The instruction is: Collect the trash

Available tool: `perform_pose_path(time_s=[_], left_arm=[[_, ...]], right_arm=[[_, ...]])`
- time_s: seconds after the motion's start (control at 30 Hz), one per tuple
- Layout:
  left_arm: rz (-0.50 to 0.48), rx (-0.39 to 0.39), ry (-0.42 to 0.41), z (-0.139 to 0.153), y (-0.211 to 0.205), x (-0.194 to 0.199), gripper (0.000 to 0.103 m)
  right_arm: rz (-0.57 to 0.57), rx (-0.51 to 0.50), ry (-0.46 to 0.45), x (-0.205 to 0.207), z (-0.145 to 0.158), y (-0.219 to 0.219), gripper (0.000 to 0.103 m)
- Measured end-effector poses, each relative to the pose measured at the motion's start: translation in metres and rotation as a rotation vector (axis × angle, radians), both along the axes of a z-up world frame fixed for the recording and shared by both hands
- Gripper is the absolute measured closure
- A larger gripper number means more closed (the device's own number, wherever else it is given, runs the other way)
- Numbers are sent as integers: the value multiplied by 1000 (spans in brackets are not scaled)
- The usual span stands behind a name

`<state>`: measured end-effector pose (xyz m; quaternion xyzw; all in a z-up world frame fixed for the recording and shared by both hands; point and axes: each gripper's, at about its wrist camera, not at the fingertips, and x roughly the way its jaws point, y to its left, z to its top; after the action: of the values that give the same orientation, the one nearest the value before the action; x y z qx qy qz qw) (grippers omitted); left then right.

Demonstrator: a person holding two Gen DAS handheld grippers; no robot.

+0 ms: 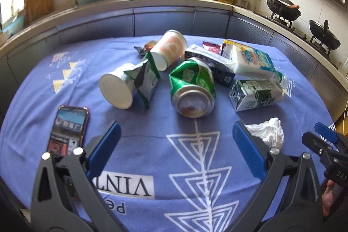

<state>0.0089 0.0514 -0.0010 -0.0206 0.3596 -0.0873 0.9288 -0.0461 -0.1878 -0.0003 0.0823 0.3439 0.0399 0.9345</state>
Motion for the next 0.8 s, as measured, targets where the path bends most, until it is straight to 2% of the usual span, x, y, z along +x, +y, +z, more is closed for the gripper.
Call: perform_pose_path(time_s=[0.2,0.37,0.5,0.7,0.77,0.8], left_arm=[[-33,41,28,-7,-9,16,5],[-100,26,80,-5,-23,56,5],[-89,72,122,-12,-35,91,5],[-57,-25,248,-33,-29,123,5],[-37,-74,291,-40,-24,128,11],[-37,-118,318,-45,-22,130,19]], right_arm=[[27,6,53,13,-11,1,25],[72,-13,91,27,-19,7,25],[111,-38,116,35,-25,16,25],[131,-82,139,49,-37,21,25],[133,-92,143,55,-41,22,25],[133,-98,142,58,-43,22,25]])
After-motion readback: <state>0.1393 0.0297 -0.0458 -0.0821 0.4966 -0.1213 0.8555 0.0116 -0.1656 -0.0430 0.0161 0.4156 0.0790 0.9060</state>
